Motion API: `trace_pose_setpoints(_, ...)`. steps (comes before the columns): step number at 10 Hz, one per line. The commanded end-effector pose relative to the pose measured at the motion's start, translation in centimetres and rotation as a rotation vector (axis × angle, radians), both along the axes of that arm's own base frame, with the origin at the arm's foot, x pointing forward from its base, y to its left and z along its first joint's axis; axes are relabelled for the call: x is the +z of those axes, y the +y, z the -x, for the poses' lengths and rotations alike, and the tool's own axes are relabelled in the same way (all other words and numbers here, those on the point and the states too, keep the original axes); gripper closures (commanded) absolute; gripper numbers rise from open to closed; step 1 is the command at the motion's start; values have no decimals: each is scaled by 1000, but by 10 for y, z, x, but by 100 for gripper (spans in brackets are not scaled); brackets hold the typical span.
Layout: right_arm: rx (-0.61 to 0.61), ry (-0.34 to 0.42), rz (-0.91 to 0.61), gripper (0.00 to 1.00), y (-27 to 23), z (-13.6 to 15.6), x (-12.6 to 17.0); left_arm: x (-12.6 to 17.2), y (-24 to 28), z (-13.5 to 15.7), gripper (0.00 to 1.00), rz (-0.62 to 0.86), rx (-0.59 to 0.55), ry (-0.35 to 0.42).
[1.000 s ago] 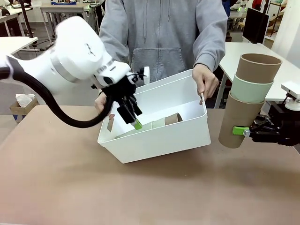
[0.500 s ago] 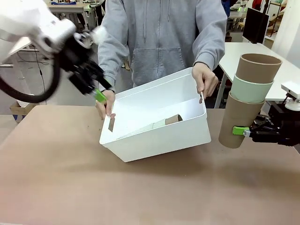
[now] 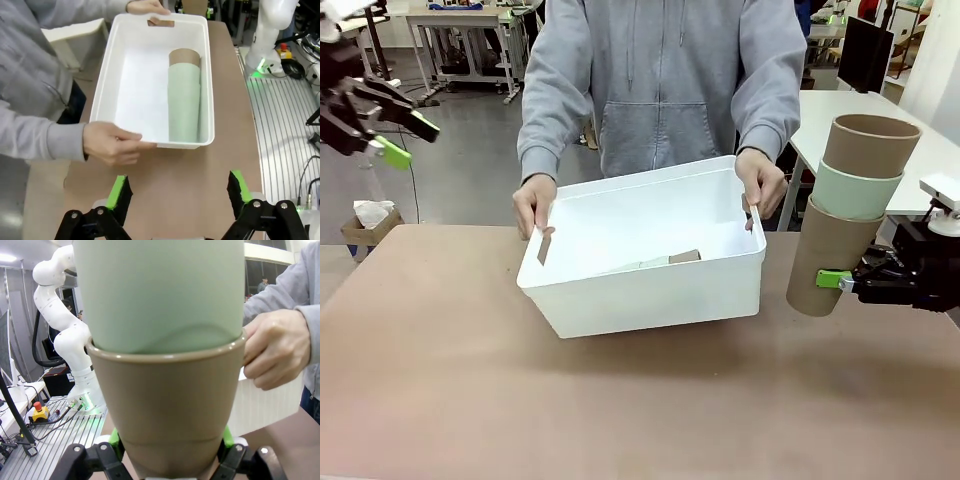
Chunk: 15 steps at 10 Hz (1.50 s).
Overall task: Stack the cups and store them in the basket.
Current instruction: Place the stack of Reusable plastic cups into the Pantry Basket.
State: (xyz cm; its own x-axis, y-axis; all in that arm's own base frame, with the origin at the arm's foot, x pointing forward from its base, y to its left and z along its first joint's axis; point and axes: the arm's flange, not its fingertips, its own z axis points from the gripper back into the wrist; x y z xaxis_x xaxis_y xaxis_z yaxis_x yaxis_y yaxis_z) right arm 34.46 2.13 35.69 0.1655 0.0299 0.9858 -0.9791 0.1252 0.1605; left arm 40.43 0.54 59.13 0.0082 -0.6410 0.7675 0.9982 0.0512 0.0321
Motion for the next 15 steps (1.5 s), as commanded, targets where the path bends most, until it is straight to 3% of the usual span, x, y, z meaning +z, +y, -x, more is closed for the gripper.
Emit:
trace_pose_setpoints(1,0,-13,0,15,1,-1,4,-10,1,4,0,-14,-1,-17)
trace_pose_setpoints(15,0,-13,0,15,1,-1,4,-1,5,1,0,-2,8,-4)
